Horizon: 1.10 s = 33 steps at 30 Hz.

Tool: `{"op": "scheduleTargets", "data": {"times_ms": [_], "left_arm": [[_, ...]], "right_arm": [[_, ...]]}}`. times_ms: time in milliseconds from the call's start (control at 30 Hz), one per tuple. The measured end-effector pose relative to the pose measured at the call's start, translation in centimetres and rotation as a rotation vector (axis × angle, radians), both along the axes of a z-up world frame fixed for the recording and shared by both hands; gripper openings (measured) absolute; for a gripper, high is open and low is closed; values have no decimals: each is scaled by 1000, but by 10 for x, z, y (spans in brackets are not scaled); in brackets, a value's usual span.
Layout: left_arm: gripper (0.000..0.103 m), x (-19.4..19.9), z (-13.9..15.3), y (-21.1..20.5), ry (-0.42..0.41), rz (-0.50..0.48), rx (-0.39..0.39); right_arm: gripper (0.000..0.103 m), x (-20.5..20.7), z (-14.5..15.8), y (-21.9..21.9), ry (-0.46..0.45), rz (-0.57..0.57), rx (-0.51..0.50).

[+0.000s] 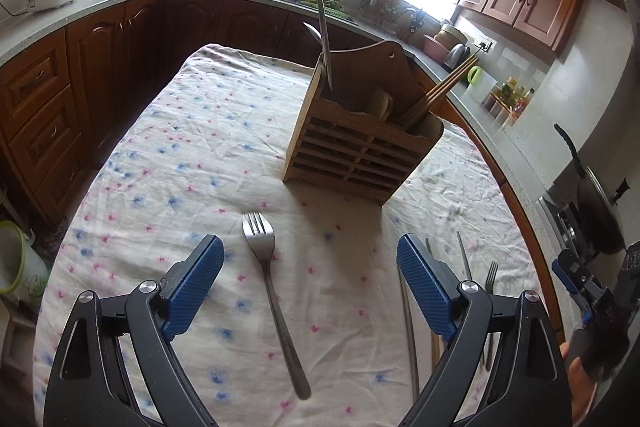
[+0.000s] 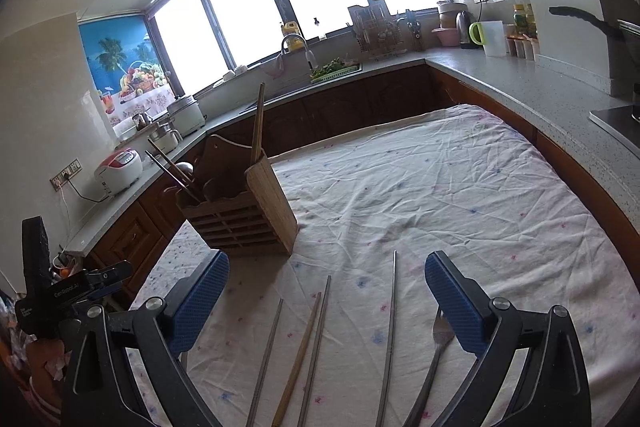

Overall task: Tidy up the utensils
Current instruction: 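Withdraw both open tools from the holder back over the remaining utensils, then close the left tool on a steel chopstick while the right tool grasps another steel chopstick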

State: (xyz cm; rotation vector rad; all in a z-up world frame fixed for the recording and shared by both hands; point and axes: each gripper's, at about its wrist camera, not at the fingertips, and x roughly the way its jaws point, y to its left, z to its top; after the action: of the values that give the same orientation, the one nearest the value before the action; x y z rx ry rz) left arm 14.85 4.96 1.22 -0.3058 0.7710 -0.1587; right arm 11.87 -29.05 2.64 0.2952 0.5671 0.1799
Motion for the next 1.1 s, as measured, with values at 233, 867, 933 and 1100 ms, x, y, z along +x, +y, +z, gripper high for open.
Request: {"op": "scheduleTargets", "data": {"times_ms": [233,867,933,1100], "left_arm": [[91,-8,-18,-23,55,-46,22],[91,2,-36,-68,121,-147,67],[90,4,-37,-73,123,-158,75],[90,10,-38,-83,124,-185,93]], "right_arm": [[100,-11,-24,-5,49,1,13],[99,5,-44,-6,110,25,-9],[99,8,-45,-6,115,28,-15],[97,15,-46,-7,120,30,-29]]}}
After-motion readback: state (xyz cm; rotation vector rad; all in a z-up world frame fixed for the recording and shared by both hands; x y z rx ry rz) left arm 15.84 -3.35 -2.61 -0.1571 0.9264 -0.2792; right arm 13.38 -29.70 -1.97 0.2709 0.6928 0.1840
